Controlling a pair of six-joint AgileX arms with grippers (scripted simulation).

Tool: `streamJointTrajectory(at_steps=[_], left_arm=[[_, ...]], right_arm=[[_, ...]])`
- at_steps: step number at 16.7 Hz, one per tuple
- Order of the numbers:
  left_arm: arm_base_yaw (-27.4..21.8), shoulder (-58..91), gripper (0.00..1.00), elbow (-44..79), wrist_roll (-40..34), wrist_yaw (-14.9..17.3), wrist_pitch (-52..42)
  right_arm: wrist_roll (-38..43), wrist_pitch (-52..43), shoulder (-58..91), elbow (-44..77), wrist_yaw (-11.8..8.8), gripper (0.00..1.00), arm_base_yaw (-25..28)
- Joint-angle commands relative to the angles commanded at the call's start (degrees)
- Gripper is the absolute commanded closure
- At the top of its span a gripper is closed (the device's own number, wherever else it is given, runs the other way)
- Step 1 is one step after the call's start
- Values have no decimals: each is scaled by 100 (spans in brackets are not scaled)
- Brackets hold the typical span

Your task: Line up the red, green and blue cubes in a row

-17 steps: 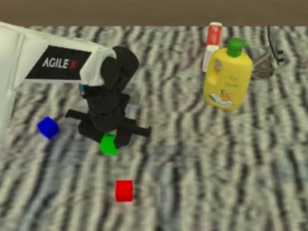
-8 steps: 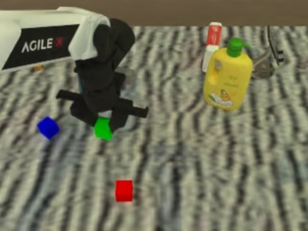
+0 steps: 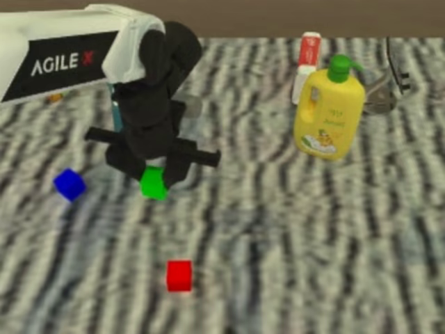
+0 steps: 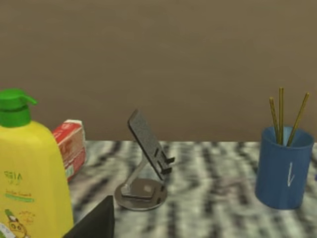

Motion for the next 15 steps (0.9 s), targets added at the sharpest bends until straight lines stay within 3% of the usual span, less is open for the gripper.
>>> streamJointTrajectory(at_steps=[3, 10, 15], left_arm=[[-446, -1, 100, 45, -755, -11, -102], [-1799, -200, 100, 40, -3352, -41, -326], [-2128, -307, 100, 21, -3834, -52, -347]], right_arm=[[0, 0, 0, 0, 0, 0, 0], [0, 0, 0, 0, 0, 0, 0], [0, 0, 0, 0, 0, 0, 0]])
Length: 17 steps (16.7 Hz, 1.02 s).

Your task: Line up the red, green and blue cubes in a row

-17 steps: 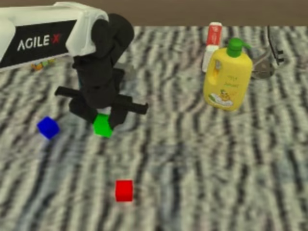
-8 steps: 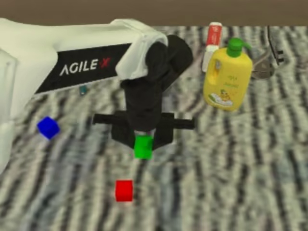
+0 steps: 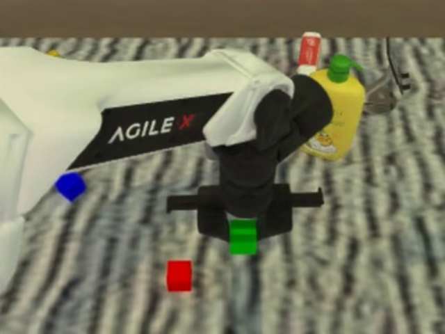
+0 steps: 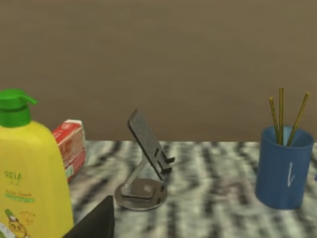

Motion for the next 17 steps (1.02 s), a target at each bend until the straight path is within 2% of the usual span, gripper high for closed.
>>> streamJointTrajectory(at_steps=[4, 11, 16, 17], left_arm=[[23, 58, 100, -58, 17, 2, 106], [-1, 489, 100, -812, 2, 5, 1314], [-6, 529, 100, -873, 1, 4, 1402], [-6, 529, 92, -873, 1, 4, 1402]], right_arm=[[0, 0, 0, 0, 0, 0, 0], [0, 0, 0, 0, 0, 0, 0], [0, 0, 0, 0, 0, 0, 0], [0, 0, 0, 0, 0, 0, 0]])
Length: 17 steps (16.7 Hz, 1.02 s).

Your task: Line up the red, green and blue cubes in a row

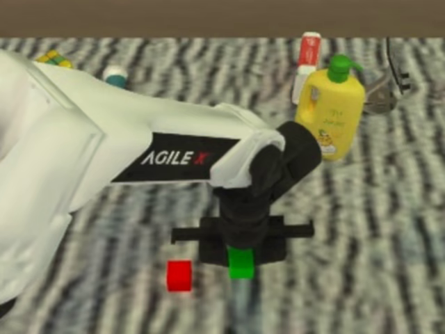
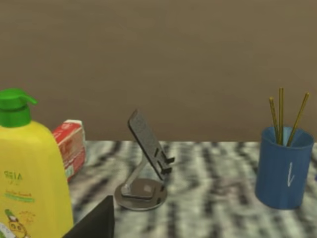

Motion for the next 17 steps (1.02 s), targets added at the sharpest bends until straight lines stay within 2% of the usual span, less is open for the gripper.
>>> streamJointTrajectory(at_steps=[12, 17], left_arm=[[0, 0, 2, 0, 0, 0, 0], [0, 0, 0, 0, 0, 0, 0]], right_arm=[[0, 0, 0, 0, 0, 0, 0], [0, 0, 0, 0, 0, 0, 0]])
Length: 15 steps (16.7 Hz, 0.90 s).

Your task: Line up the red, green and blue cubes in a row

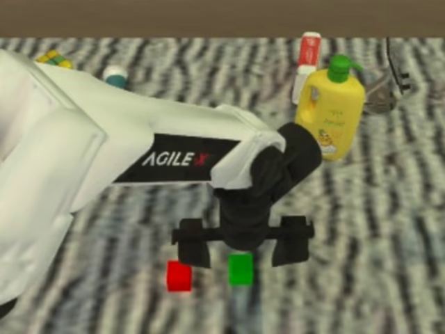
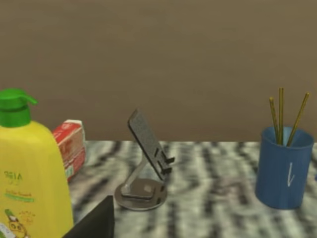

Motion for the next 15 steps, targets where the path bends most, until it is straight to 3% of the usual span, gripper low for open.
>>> streamJointTrajectory(at_steps=[6, 11, 15], left_arm=[[9, -37, 0, 81, -7, -1, -99], [78, -427, 0, 648, -36, -4, -1139], [105, -578, 0, 807, -28, -5, -1381]], right_arm=[[0, 0, 0, 0, 0, 0, 0], [0, 0, 0, 0, 0, 0, 0], [0, 0, 0, 0, 0, 0, 0]])
